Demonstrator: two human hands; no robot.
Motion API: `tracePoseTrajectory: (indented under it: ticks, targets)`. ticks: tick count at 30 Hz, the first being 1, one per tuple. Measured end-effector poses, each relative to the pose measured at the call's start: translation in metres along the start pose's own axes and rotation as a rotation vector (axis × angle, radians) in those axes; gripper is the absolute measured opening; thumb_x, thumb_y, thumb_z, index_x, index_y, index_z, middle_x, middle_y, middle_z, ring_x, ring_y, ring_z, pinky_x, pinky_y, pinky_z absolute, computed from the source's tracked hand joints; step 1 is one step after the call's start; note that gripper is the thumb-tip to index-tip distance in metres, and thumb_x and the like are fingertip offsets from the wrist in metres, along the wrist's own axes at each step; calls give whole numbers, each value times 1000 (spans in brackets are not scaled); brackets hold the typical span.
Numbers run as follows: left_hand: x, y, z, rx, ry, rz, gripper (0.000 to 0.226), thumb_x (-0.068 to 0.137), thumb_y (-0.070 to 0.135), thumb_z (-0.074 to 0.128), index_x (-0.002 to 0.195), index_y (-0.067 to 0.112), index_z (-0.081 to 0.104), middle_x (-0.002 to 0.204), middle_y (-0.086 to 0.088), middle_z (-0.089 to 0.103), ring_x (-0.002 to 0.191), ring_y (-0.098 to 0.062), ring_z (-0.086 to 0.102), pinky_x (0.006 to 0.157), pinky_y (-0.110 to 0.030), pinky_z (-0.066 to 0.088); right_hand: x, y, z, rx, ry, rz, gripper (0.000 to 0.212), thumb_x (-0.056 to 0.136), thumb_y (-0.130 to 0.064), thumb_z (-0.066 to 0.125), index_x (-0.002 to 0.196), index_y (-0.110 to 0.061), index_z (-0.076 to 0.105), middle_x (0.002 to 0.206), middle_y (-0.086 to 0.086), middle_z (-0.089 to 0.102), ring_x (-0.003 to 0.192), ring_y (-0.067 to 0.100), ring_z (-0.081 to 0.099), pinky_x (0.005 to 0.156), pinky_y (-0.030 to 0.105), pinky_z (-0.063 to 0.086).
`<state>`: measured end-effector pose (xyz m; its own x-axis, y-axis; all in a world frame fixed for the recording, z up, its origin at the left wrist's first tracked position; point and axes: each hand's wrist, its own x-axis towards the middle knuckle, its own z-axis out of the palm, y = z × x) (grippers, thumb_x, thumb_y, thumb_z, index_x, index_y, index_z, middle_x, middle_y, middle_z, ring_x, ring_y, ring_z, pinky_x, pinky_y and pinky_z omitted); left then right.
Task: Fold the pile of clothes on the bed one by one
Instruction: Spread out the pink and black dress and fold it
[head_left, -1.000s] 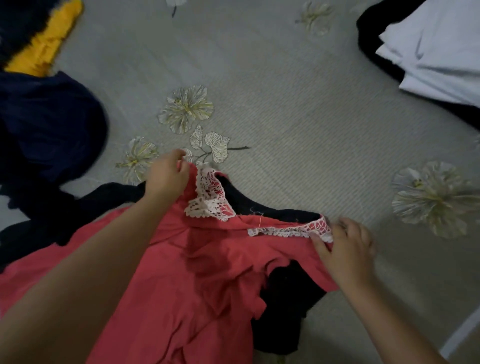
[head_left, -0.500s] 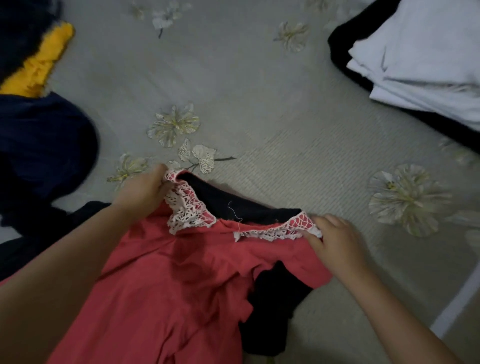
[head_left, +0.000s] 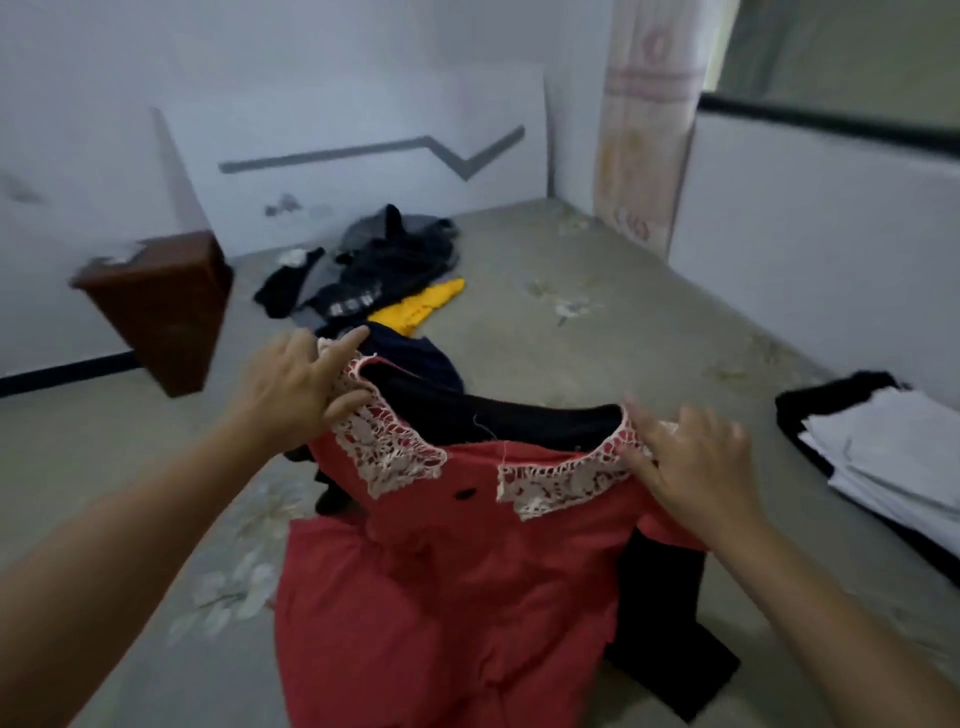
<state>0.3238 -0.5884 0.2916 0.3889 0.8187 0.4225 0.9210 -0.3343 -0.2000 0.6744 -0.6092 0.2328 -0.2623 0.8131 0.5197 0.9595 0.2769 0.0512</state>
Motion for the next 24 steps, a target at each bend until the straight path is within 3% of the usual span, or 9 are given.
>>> tracePoseTrajectory:
  ticks: [2, 4, 6, 8, 12, 15, 17, 20, 24]
  targets:
    - [-24, -23, -44, 98, 124, -44, 87, 88, 65, 9, 115, 0, 60, 67, -20, 51, 54, -30, 49, 52, -32, 29, 20, -26, -38, -24, 126, 3, 66, 77, -54, 32, 110, -8, 66, 66, 22, 53, 57, 35, 56, 55, 42, 46]
    - [-47, -42, -88, 150, 252, -159, 81, 86, 68, 10, 123, 9, 51, 76, -23, 52, 65, -35, 51, 58, -39, 38, 36, -54, -76, -33, 263, 17, 69, 74, -53, 36, 114, -4, 63, 73, 26, 54, 63, 38, 56, 62, 45, 45]
    - [-68, -56, -120, 173, 393, -267, 73, 85, 70, 12, 127, 16, 36, 87, -27, 54, 80, -38, 50, 70, -47, 39, 46, -81, -109, -27, 365, 42, 82, 77, -64, 30, 115, 2, 60, 79, 29, 55, 68, 40, 56, 69, 45, 41]
    - [-82, -64, -149, 150, 467, -356, 73, 82, 73, 9, 129, 21, 29, 92, -30, 52, 85, -39, 47, 77, -47, 29, 53, -107, -136, 12, 439, 81, 94, 78, -72, 19, 108, 7, 58, 84, 29, 54, 73, 41, 54, 72, 41, 31]
    - [-114, -71, -190, 166, 355, -432, 98, 71, 79, -3, 138, 21, 38, 101, -29, 49, 91, -37, 43, 78, -42, 15, 58, -150, -168, 28, 433, 67, 79, 74, -66, 37, 78, 10, 57, 81, 29, 54, 76, 43, 55, 71, 50, 40]
    - [-140, -77, -209, 181, 316, -454, 108, 67, 79, -17, 137, 20, 40, 102, -27, 50, 94, -37, 46, 79, -41, 14, 51, -166, -181, 27, 484, 31, 83, 80, -65, 22, 71, 9, 56, 77, 28, 54, 73, 41, 56, 70, 51, 42]
    - [-155, -77, -220, 157, 427, -437, 94, 77, 75, -4, 131, 16, 45, 91, -29, 53, 84, -42, 52, 78, -43, 19, 43, -172, -195, 50, 588, 40, 79, 83, -63, 22, 66, 7, 55, 72, 25, 54, 65, 39, 56, 66, 53, 43]
    - [-176, -65, -237, 265, 638, -454, 66, 87, 65, 16, 121, 14, 40, 82, -28, 57, 75, -39, 54, 75, -50, 38, 36, -179, -217, 91, 758, 58, 72, 82, -61, 30, 68, 6, 53, 74, 27, 55, 66, 41, 56, 71, 52, 42]
    - [-202, -46, -251, 319, 904, -487, 60, 88, 61, 24, 121, 12, 36, 84, -31, 58, 82, -26, 31, 73, -51, 43, 24, -185, -246, 202, 897, 63, 71, 79, -59, 37, 77, 9, 54, 82, 34, 54, 75, 46, 55, 77, 44, 35]
